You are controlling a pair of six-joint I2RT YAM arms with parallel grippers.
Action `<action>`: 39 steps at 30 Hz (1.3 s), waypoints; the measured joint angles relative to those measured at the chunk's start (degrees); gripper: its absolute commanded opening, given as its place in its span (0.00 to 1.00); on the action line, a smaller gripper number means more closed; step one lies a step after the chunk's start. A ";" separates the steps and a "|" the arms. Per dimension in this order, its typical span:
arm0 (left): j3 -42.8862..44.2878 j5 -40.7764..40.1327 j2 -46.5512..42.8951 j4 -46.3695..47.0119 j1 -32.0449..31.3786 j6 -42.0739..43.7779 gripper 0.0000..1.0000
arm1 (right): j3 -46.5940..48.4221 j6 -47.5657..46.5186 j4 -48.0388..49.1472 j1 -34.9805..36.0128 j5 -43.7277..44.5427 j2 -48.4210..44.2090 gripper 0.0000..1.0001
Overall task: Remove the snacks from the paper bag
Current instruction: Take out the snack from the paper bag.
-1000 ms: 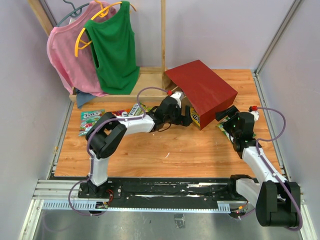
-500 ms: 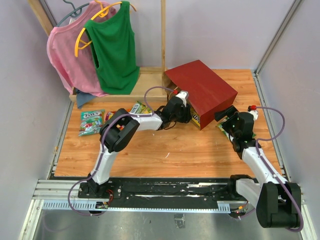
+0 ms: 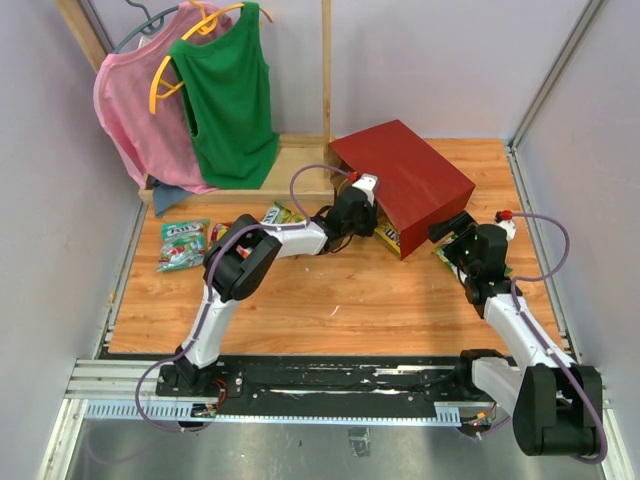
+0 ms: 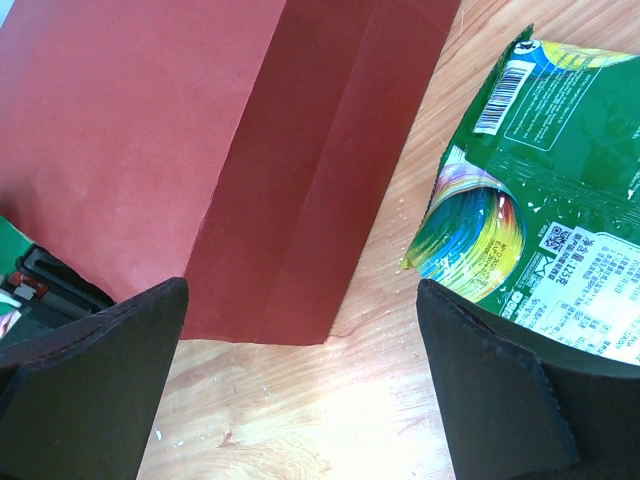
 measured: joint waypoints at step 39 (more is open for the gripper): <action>2.29 17.66 4.46 3.65 1.70 -4.66 0.43 | -0.02 -0.22 0.87 0.15 0.04 0.02 0.98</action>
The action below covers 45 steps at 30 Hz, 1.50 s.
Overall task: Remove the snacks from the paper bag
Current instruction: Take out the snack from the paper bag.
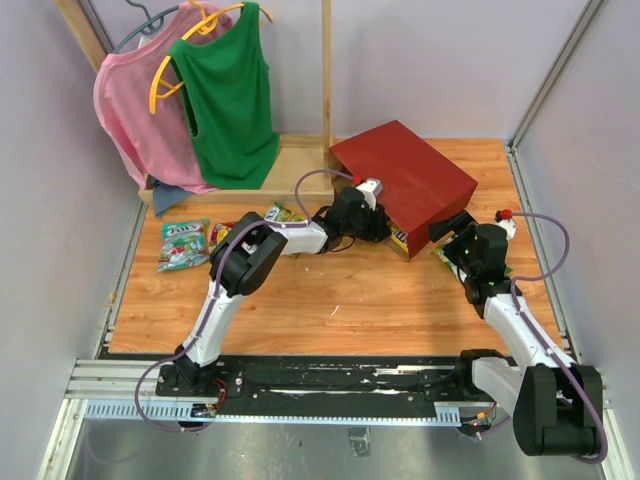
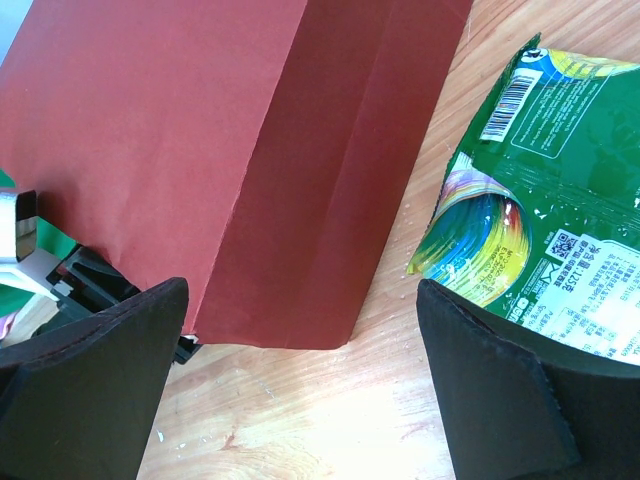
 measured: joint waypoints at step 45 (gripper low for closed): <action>-22.14 -5.62 -16.15 7.41 1.27 -3.69 0.01 | -0.87 -0.83 0.42 0.24 0.00 0.00 0.98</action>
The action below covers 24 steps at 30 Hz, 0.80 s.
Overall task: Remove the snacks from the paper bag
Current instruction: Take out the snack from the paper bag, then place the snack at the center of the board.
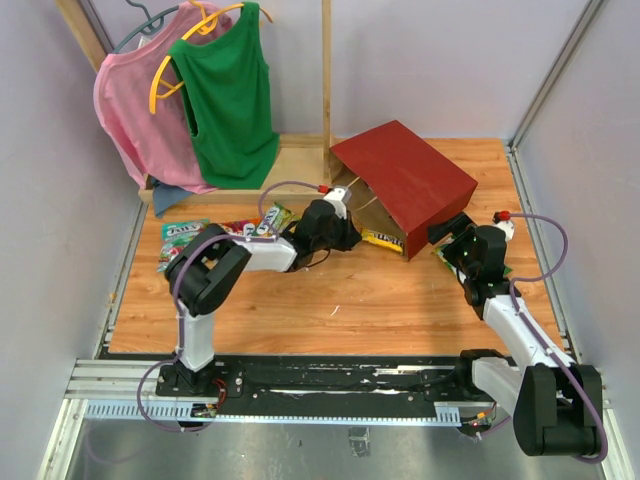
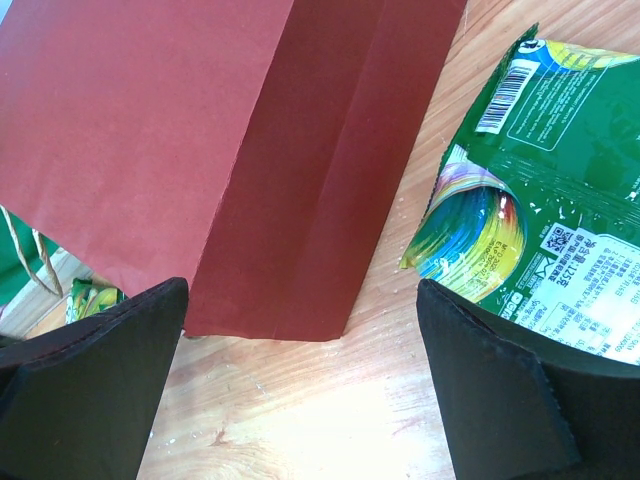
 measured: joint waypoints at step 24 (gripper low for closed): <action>-24.46 -12.50 -43.06 -8.35 1.92 2.86 0.01 | -0.02 0.00 0.42 0.09 -0.09 0.00 0.98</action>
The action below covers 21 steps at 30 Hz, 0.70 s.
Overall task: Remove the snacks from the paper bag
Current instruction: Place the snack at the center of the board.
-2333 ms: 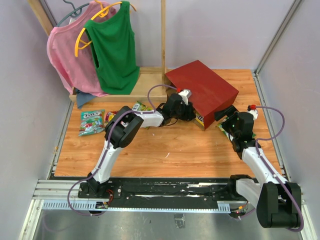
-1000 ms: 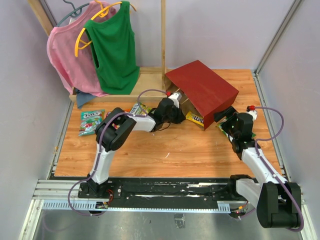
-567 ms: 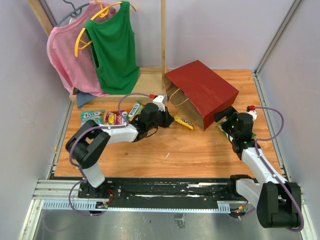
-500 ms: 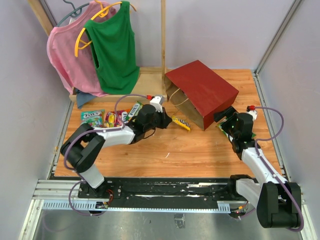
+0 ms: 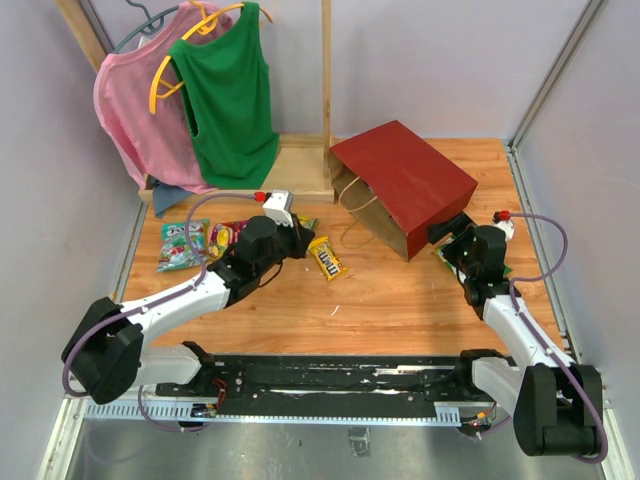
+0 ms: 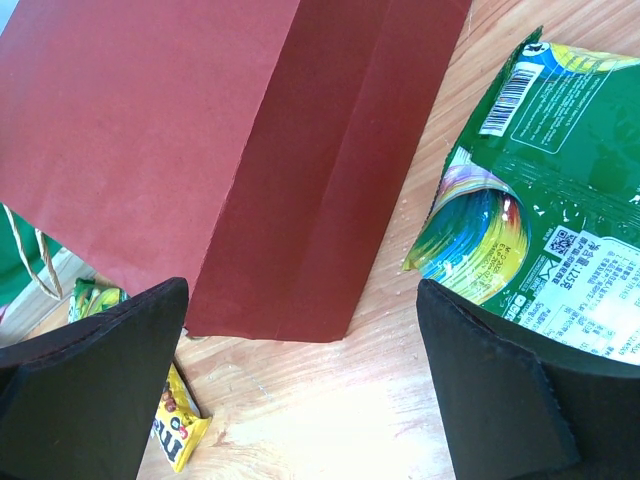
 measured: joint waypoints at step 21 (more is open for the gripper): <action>-4.46 4.02 6.84 -0.24 -5.55 -4.04 0.79 | -0.37 -0.15 0.48 1.07 -0.37 0.37 0.98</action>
